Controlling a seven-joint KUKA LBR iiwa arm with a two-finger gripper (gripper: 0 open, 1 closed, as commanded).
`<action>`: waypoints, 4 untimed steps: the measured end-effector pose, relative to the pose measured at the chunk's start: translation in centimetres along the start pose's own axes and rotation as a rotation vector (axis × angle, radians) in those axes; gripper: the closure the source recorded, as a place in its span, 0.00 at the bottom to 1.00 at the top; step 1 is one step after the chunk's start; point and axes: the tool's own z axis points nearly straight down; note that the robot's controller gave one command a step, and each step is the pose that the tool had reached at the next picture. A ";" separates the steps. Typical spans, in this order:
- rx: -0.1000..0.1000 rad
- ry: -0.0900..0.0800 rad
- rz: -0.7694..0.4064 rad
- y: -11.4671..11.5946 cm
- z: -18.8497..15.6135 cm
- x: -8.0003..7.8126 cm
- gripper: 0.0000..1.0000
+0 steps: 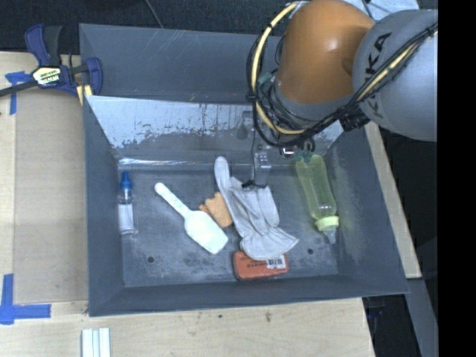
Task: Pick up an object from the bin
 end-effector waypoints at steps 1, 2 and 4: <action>-0.001 -0.008 0.001 0.0 -0.5 -0.1 0.00; 0.000 -0.014 -0.033 0.4 4.6 -0.2 0.00; 0.000 -0.006 -0.022 4.4 10.8 2.1 0.00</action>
Offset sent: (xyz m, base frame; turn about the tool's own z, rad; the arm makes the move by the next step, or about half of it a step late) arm -0.0018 0.0076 -0.0817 -0.0553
